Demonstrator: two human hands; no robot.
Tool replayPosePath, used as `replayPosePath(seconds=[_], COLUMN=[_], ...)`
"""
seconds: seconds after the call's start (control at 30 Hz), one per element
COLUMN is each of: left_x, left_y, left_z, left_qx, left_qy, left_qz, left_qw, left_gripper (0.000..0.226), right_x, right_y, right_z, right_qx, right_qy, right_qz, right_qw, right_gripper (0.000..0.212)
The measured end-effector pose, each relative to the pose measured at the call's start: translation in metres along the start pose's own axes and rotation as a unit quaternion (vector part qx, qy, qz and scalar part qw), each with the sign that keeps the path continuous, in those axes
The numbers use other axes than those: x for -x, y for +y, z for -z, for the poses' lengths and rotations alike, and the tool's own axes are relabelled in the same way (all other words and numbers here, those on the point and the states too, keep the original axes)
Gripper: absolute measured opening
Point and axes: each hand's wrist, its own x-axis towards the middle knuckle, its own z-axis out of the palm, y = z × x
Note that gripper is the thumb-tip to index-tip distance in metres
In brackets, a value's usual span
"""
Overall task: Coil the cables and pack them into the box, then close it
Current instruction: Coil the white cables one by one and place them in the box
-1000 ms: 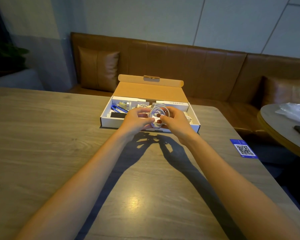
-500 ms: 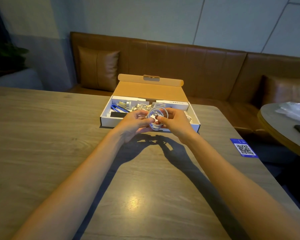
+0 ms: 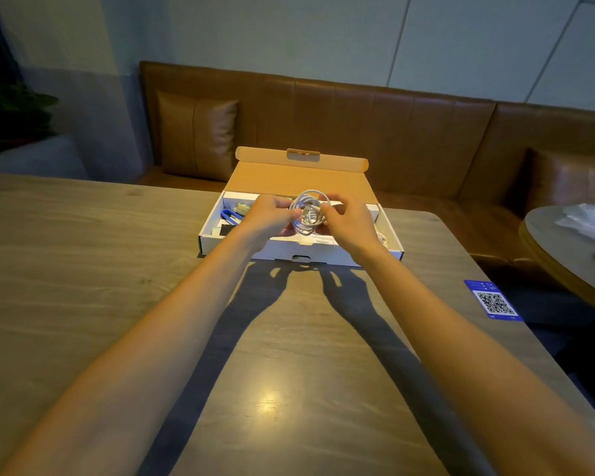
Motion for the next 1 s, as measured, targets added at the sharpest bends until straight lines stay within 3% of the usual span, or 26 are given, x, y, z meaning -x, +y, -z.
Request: replayPosePath(seconds=[0.13, 0.37, 0.57, 0.77, 1.0], left_x=[-0.022, -0.046, -0.049, -0.056, -0.055], left_y=[-0.004, -0.020, -0.024, -0.026, -0.033], left_z=[-0.003, -0.018, -0.032, -0.032, -0.018], left_qx=[-0.115, -0.318, -0.429, -0.438, -0.373], left_qy=[-0.043, -0.083, -0.056, 0.020, 0.002], left_qz=[0.016, -0.014, -0.037, -0.060, -0.062], left_qw=[0.992, 0.944, 0.901, 0.897, 0.926], left_gripper=[0.016, 0.034, 0.040, 0.043, 0.038], right_x=[-0.018, -0.042, -0.046, -0.048, -0.048], right_y=[0.012, 0.037, 0.046, 0.052, 0.053], right_z=[0.002, 0.001, 0.003, 0.005, 0.006], right_qx=[0.060, 0.163, 0.209, 0.284, 0.290], right_qy=[-0.017, -0.044, -0.052, -0.064, -0.062], right_qz=[-0.021, -0.054, -0.028, -0.020, -0.004], right_qw=[0.998, 0.984, 0.976, 0.956, 0.955], right_gripper=[0.036, 0.021, 0.023, 0.016, 0.020])
